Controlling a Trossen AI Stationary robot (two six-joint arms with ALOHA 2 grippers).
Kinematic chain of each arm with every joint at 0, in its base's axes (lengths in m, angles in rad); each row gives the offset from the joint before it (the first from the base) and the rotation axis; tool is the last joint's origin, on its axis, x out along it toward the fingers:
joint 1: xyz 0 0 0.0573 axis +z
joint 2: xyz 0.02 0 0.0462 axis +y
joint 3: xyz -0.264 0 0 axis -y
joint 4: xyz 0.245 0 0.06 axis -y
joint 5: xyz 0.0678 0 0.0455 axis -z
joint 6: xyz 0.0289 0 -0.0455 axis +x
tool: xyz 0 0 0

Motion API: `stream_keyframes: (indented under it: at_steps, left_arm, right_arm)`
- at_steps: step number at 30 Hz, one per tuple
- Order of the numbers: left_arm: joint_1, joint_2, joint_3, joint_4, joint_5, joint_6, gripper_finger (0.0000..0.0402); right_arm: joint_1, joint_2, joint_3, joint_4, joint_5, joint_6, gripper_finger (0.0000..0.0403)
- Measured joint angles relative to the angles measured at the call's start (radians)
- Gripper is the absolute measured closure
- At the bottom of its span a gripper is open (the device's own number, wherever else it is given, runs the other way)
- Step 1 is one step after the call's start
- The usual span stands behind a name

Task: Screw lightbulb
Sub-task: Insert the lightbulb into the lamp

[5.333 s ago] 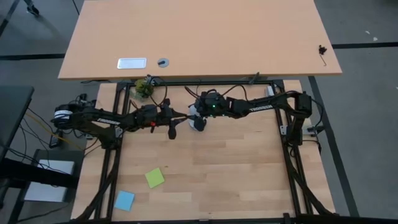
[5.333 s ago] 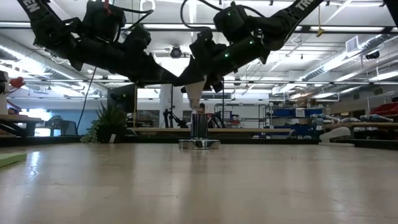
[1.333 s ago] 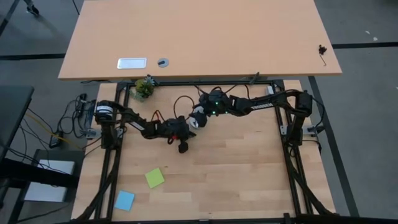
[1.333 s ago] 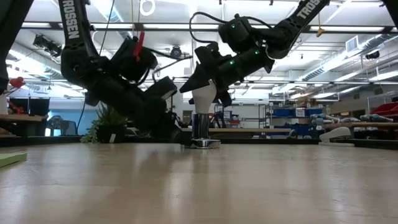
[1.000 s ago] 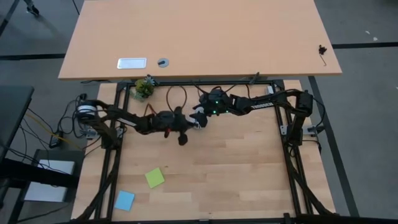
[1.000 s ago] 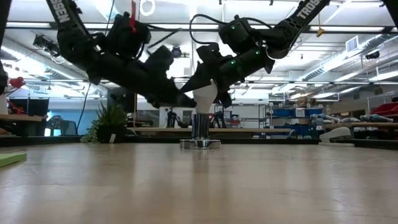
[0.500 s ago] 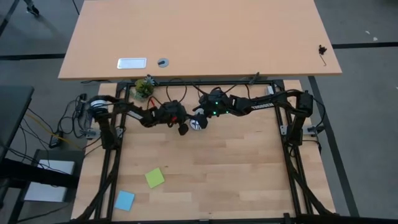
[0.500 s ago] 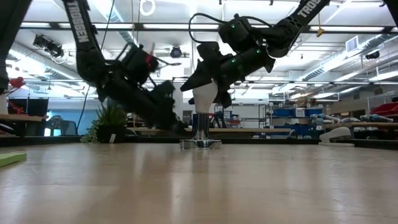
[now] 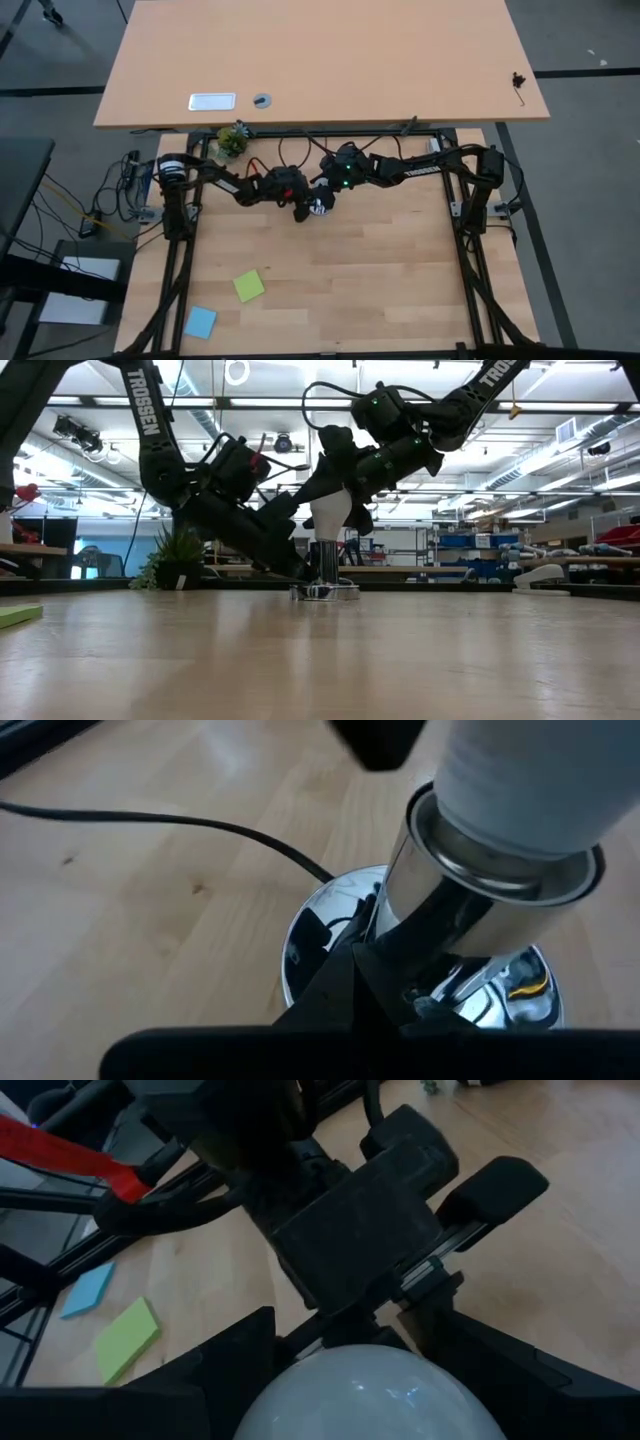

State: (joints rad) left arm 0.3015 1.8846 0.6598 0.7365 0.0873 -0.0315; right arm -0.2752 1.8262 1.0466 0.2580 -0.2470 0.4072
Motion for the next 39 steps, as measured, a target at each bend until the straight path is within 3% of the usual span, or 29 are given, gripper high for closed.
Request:
stream_keyframes:
  at_steps: [16,29,39]
  left_arm:
    - [-0.014,0.002,-0.003,0.025,-0.013,-0.022,0.0401]
    - [-0.017,0.002,-0.003,0.029,-0.003,-0.022,0.0401]
    - [-0.018,0.001,0.0,0.035,0.0,-0.022,0.0401]
  right_arm:
    - [0.011,0.005,-0.002,0.055,0.042,-0.024,0.0123]
    - [0.015,0.005,-0.003,0.075,0.083,-0.096,0.0082]
    - [0.018,0.007,-0.003,0.078,0.085,-0.153,0.0075]
